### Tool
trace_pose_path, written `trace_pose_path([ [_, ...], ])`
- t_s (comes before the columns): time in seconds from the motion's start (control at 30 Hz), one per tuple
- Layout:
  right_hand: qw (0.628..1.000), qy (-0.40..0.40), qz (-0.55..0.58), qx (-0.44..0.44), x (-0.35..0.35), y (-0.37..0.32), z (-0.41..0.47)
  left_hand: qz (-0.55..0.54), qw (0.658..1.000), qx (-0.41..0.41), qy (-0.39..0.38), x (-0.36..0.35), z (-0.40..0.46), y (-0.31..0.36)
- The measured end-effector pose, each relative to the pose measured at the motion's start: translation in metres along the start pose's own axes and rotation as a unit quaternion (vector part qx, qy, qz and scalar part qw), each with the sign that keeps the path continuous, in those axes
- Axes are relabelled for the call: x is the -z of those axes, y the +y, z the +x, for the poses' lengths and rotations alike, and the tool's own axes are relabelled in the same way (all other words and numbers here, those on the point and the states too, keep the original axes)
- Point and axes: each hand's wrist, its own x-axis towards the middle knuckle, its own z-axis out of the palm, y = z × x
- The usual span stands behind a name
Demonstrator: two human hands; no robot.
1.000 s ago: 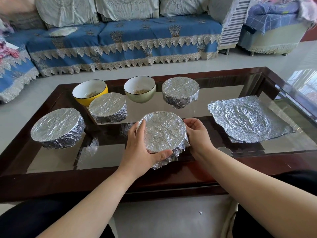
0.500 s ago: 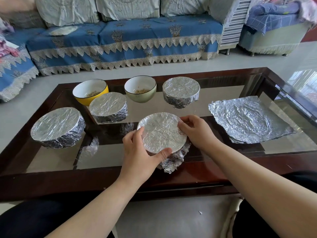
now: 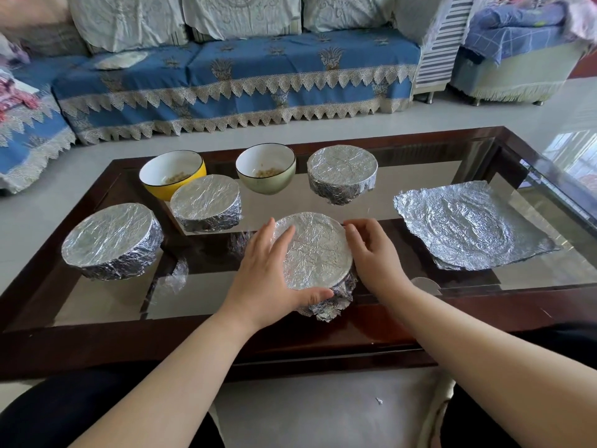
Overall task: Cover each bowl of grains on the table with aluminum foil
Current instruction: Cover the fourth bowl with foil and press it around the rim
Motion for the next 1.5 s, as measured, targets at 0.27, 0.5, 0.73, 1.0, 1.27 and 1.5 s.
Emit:
trace_pose_path([
  [0.27, 0.995, -0.003, 0.105, 0.002, -0.006, 0.018, -0.012, -0.042, 0.999, 0.027, -0.016, 0.000, -0.003, 0.003],
  [0.5, 0.981, 0.026, 0.179, -0.073, -0.013, 0.016, -0.009, -0.041, 0.999, 0.030, -0.014, -0.001, -0.002, 0.001],
  [0.73, 0.971, 0.008, 0.207, -0.117, -0.008, 0.015, -0.002, -0.031, 0.999, 0.039, -0.023, 0.003, -0.002, 0.006],
  [1.0, 0.933, -0.018, 0.311, -0.177, -0.009, 0.010, 0.005, -0.028, 0.999, 0.035, -0.014, -0.001, -0.002, 0.002],
  [1.27, 0.916, 0.015, 0.331, -0.228, -0.012, 0.007, 0.004, -0.030, 0.999, 0.040, -0.015, 0.001, -0.001, 0.005],
  [1.5, 0.970, 0.047, 0.186, -0.147, -0.012, 0.014, 0.005, -0.020, 0.999, 0.042, -0.023, 0.003, -0.001, 0.007],
])
